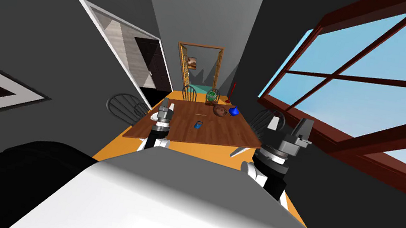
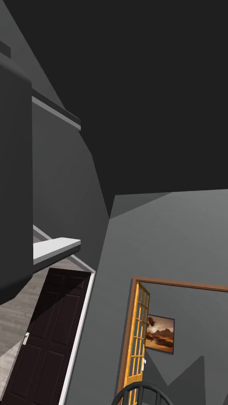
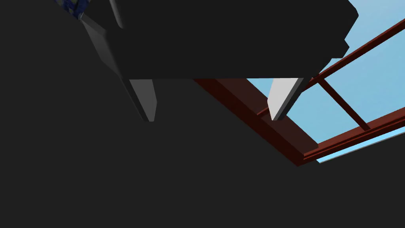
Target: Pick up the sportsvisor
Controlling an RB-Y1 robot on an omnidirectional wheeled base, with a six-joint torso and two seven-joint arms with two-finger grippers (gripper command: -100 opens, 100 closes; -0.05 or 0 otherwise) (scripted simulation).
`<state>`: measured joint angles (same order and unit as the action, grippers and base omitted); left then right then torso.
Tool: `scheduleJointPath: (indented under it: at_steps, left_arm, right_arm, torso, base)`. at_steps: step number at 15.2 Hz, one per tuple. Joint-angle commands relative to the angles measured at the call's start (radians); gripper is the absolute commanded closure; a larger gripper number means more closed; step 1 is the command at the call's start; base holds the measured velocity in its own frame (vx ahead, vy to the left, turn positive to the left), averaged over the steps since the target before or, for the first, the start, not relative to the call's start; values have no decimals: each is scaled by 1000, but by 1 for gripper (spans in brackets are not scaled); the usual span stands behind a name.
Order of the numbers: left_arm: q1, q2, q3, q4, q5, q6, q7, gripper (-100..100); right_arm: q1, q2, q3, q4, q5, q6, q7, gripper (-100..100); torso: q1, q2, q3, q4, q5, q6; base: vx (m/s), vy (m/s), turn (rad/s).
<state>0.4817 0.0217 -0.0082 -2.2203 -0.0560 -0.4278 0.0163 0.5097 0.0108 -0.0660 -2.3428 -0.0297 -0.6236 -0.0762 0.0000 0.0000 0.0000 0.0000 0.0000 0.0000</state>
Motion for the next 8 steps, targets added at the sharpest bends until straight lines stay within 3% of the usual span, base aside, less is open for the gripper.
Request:
scheduleJointPath:
  at_steps: [1,2,5,6,8]
  left_arm:
    - [-12,45,15,26,6,27,17,-100]
    - [-12,45,15,26,6,27,17,-100]
    - [-42,106,51,89,22,91,60,-100]
    - [-42,106,51,89,22,93,60,-100]
    - [-71,148,86,143,37,147,100,-100]
  right_arm:
    - [0,0,0,0,0,0,0,0]
    - [0,0,0,0,0,0,0,0]
    - [0,0,0,0,0,0,0,0]
    - [0,0,0,0,0,0,0,0]
    - [0,0,0,0,0,0,0,0]
  torso:
    - [0,0,0,0,0,0]
    - [0,1,0,0,0,1]
    - [1,2,1,0,0,1]
    - [1,2,1,0,0,1]
    - [1,2,1,0,0,1]
  base:
    - [-14,-3,-133]
    - [-25,3,-151]
    - [-33,8,-175]
    - [-35,7,-165]
    - [-37,3,-241]
